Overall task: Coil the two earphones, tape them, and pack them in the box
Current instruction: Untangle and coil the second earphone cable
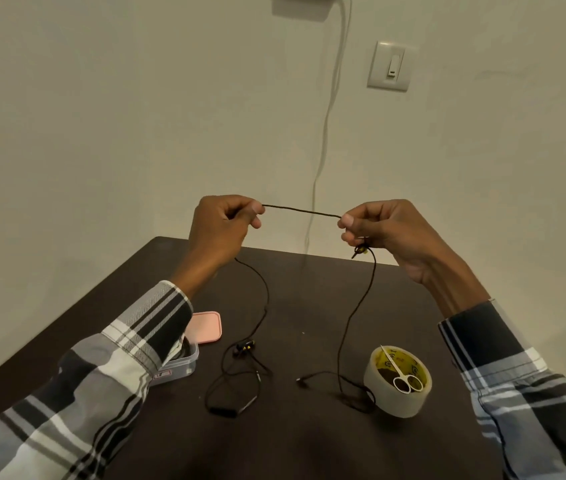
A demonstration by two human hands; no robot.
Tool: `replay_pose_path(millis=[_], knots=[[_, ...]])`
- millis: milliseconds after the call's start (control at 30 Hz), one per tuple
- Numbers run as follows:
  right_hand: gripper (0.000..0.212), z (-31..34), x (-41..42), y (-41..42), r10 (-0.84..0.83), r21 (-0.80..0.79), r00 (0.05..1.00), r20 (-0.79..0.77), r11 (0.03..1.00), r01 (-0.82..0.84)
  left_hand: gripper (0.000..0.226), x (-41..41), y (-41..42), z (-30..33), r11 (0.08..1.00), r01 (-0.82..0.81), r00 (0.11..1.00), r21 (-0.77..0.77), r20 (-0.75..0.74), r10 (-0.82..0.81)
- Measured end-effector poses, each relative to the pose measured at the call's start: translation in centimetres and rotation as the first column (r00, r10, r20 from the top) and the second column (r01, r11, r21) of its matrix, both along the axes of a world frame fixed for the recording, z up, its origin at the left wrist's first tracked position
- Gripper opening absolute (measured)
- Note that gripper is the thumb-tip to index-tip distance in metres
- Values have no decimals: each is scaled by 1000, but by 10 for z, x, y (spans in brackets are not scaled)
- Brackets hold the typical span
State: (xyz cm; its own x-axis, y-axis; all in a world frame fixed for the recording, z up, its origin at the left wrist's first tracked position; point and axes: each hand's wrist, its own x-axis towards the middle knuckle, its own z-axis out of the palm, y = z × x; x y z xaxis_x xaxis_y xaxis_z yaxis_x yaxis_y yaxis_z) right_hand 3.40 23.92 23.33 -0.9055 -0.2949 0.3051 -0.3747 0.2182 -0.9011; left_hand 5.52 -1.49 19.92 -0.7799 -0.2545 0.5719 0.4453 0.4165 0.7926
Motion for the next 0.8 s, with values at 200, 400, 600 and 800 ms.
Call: replay_pose_path(millis=[200,400,600,800], knots=[[11,-9,3,-16,54,128,999,-1,990,-54,31,6,14,-2,948,208,978,-241,47,-203],[7,-18,4,-33,82,209,995,-53,975,-70,40,4,38,5,821,453,878,-346,331,-345],[14,-26,4,-28,76,109,994,-81,992,-67,19,4,38,8,897,304,942,-321,245,-231],[36,-39,3,-29,5,51,998,-62,999,-2,14,3,37,12,964,195,977,-179,118,-176]])
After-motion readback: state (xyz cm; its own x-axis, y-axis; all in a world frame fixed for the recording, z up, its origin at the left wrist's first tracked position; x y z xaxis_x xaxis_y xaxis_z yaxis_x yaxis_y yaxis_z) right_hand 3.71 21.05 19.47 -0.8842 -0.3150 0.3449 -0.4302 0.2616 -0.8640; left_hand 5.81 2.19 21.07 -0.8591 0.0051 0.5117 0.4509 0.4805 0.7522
